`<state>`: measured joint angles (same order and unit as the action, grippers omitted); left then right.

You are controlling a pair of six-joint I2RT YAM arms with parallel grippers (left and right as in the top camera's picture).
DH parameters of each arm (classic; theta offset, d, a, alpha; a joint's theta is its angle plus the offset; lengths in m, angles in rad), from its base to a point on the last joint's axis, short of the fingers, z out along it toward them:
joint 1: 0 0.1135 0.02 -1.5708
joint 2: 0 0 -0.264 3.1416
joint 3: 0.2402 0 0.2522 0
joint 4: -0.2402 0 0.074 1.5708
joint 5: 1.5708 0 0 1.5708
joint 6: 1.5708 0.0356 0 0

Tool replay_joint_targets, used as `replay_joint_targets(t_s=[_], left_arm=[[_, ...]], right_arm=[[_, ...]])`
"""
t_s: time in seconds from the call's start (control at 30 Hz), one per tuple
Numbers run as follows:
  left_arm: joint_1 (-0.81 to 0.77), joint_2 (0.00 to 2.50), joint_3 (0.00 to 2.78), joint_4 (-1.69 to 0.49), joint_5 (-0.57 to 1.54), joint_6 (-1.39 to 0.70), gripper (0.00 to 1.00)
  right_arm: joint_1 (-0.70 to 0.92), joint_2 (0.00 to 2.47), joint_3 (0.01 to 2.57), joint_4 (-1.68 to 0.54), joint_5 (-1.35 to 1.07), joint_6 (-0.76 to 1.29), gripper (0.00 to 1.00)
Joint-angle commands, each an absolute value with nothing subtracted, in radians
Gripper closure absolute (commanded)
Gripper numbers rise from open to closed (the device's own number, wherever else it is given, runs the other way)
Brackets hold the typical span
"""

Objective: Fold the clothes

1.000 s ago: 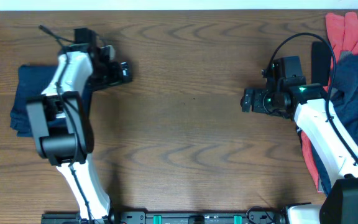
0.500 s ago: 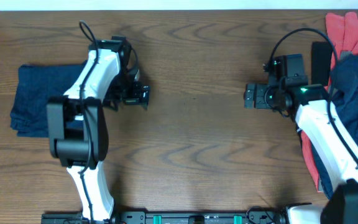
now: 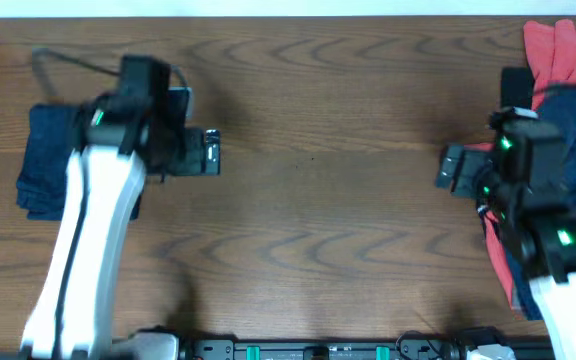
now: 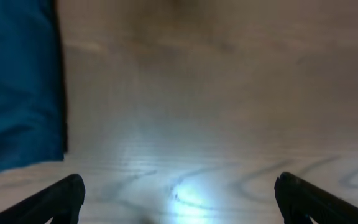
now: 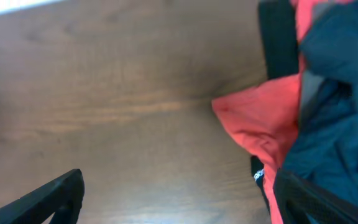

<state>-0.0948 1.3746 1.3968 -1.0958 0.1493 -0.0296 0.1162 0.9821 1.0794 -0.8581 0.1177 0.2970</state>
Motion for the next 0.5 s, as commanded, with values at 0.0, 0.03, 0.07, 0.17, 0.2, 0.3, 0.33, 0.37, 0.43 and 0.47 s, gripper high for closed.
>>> replay_joint_targets(t_s=[0.0,0.03,0.07,0.17,0.2,0.3,0.33,0.37,0.43,0.47], left_arm=[[-0.098,1.168,1.266,-1.016,0.137,-0.051,0.02],[-0.098,1.109,1.226,-0.98,0.137,-0.05,0.02],[-0.098,1.053,1.186,-0.943,0.134,-0.05,0.02],[-0.098,0.896,1.056,-0.825,0.111,-0.05,0.02],[-0.098,0.857,1.017,-0.79,0.111,-0.05,0.02],[-0.098,0.788,0.94,-0.717,0.112,-0.05,0.02],[-0.098,0.775,0.924,-0.699,0.112,-0.05,0.02],[-0.098,0.768,0.914,-0.69,0.112,-0.05,0.02],[-0.098,0.77,0.911,-0.706,0.111,-0.05,0.02],[-0.098,0.772,0.911,-0.711,0.111,-0.05,0.02]], right_arm=[[0.121,0.837,1.035,-0.863,0.178,0.348,0.05],[0.123,0.797,1.018,-0.863,0.192,0.356,0.05],[0.124,0.752,0.997,-0.865,0.207,0.361,0.05],[0.124,0.631,0.928,-0.871,0.213,0.363,0.01],[0.124,0.599,0.908,-0.878,0.213,0.368,0.01],[0.124,0.532,0.866,-0.913,0.211,0.371,0.01],[0.124,0.519,0.858,-0.929,0.205,0.371,0.01],[0.124,0.513,0.854,-0.941,0.201,0.371,0.01],[0.124,0.511,0.854,-0.977,0.189,0.37,0.01],[0.124,0.512,0.854,-0.992,0.176,0.37,0.01]])
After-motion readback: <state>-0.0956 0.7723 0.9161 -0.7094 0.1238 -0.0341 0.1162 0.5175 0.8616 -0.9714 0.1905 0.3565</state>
